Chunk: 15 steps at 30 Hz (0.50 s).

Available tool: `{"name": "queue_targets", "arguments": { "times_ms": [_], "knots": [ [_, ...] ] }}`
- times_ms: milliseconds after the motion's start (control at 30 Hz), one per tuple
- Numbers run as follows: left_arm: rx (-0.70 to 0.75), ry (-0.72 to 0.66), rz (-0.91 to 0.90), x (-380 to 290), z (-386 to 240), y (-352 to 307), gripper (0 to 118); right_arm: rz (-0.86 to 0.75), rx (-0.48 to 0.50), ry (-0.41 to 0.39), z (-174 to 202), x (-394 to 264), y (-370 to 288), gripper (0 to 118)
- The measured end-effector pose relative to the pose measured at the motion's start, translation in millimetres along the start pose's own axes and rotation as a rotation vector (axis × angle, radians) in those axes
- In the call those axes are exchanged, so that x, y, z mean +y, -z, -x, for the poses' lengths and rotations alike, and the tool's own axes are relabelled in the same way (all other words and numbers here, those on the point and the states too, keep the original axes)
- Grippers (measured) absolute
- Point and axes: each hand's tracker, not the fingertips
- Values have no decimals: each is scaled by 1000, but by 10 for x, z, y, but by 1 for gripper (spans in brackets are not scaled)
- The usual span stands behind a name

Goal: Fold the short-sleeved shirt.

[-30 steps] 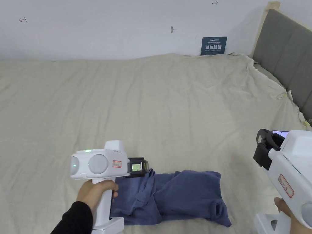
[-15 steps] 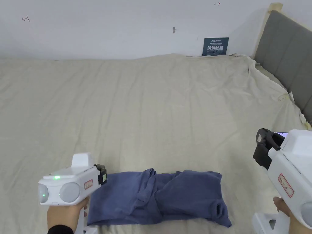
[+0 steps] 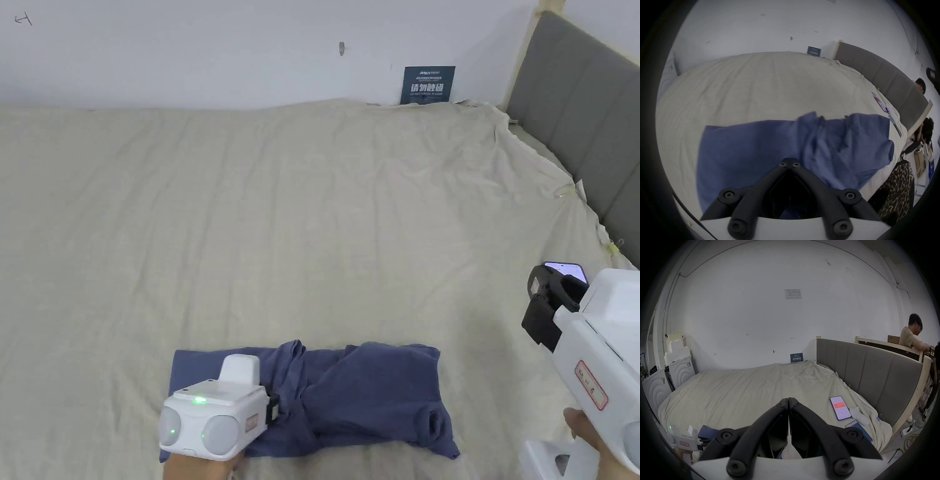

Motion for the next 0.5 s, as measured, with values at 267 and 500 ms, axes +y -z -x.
{"name": "queue_targets", "arguments": {
  "times_ms": [267,500],
  "knots": [
    [-72,94,0,-9,-526,15,0,19,-21,-15,-91,5,-27,0],
    [-91,38,17,63,-395,39,0,11,-25,-16,-72,29,-49,0]
  ]
}}
